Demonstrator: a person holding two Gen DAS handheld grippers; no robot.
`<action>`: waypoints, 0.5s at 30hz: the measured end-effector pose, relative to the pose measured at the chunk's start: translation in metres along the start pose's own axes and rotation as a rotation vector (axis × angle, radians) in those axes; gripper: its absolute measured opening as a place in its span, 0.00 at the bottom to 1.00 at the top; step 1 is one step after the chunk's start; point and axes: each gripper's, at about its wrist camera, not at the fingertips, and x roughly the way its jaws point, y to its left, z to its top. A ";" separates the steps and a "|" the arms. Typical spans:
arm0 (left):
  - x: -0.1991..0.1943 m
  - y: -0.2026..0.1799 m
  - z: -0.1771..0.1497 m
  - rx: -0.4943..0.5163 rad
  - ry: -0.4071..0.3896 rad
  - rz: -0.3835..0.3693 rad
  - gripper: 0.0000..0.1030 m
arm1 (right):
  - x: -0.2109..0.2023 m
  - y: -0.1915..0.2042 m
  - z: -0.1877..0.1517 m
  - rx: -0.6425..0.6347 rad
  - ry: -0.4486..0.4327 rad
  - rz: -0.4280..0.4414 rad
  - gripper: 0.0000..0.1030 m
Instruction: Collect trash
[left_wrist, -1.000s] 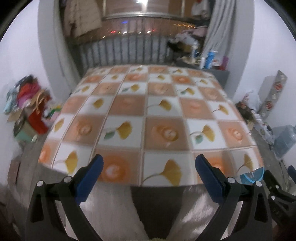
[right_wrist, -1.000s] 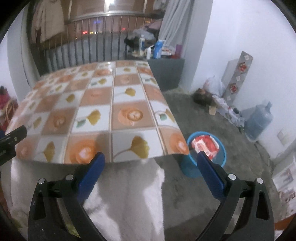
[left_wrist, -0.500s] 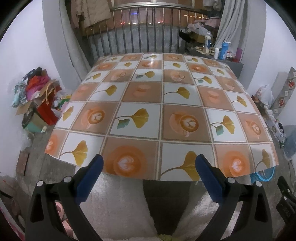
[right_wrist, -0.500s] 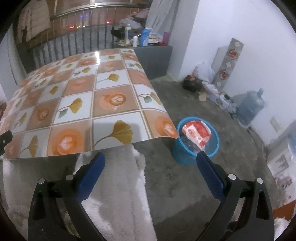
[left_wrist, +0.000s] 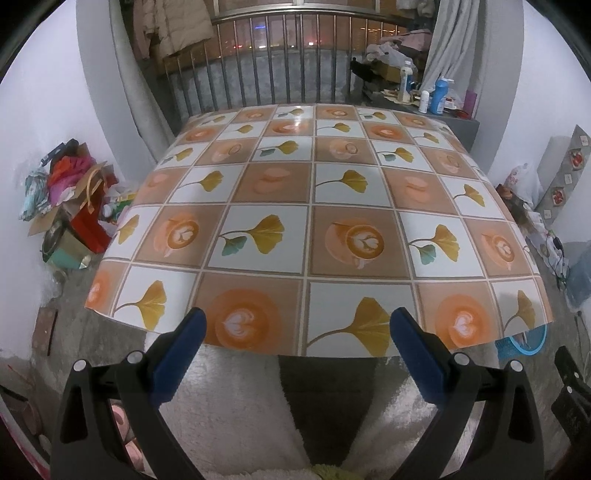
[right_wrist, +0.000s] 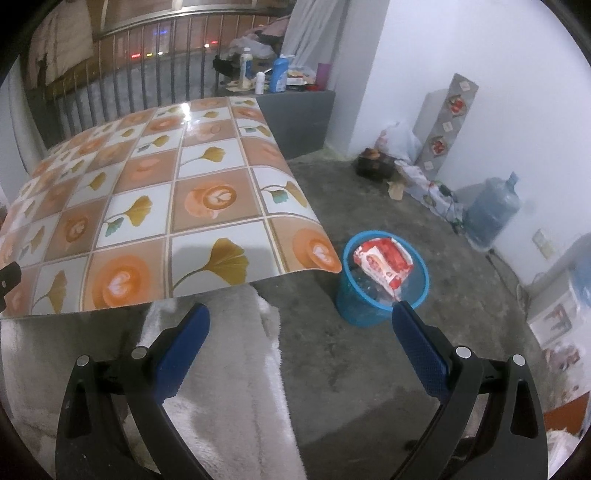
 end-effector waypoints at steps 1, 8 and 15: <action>0.000 0.000 0.000 0.001 -0.001 0.000 0.95 | 0.000 0.000 0.000 0.001 -0.001 0.001 0.92; -0.002 -0.001 0.000 0.004 0.000 -0.002 0.95 | -0.001 -0.001 0.001 -0.002 -0.002 -0.002 0.92; -0.003 -0.001 0.001 0.006 0.005 -0.003 0.95 | -0.001 -0.002 0.003 0.000 -0.001 0.001 0.92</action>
